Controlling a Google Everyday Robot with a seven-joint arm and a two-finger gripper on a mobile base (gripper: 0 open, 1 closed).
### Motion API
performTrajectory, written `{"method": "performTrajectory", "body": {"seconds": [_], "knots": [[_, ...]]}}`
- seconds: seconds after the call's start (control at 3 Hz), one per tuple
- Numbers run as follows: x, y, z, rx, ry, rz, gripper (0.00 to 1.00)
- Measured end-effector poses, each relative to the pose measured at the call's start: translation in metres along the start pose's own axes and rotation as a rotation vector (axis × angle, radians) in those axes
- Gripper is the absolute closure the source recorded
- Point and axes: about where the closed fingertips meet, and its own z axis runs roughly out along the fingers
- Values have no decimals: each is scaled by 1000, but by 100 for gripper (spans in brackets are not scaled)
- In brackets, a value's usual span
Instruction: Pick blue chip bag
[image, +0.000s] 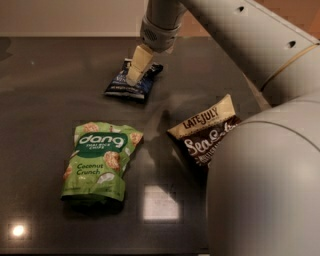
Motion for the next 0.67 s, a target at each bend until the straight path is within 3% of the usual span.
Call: {"method": "performTrajectory", "body": {"seconds": [0.67], "knots": [[-19,-6,33,79,2,106,0]]}}
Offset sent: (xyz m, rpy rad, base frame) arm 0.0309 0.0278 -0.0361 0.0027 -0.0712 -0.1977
